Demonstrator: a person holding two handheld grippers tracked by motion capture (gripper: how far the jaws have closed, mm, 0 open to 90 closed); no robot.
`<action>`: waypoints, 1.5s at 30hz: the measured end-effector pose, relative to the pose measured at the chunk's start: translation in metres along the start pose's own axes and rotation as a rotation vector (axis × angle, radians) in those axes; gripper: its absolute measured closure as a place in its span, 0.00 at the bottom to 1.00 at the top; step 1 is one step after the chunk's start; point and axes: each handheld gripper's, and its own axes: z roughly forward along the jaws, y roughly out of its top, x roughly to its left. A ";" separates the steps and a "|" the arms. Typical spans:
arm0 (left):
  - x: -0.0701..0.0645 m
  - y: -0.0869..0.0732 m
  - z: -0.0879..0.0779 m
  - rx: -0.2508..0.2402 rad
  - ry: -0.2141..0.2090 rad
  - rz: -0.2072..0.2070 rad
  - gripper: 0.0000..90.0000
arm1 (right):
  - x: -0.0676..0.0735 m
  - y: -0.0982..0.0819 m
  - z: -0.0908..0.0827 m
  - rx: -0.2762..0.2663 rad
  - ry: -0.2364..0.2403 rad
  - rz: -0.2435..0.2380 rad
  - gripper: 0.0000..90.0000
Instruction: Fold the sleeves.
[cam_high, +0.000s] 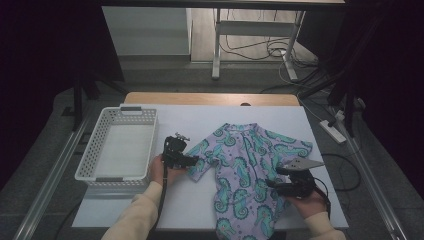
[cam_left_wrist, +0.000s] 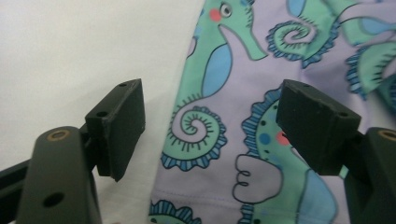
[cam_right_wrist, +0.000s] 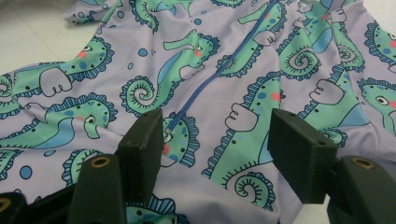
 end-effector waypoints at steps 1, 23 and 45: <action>0.000 0.000 0.001 0.004 0.001 -0.004 0.27 | 0.000 0.000 0.000 0.001 -0.001 0.001 0.41; -0.007 -0.010 -0.005 -0.026 -0.071 -0.016 0.96 | 0.000 -0.001 -0.001 0.004 -0.007 -0.004 0.40; -0.037 0.056 -0.023 -0.188 -0.379 -0.085 0.96 | -0.001 -0.003 -0.001 0.006 -0.006 0.001 0.40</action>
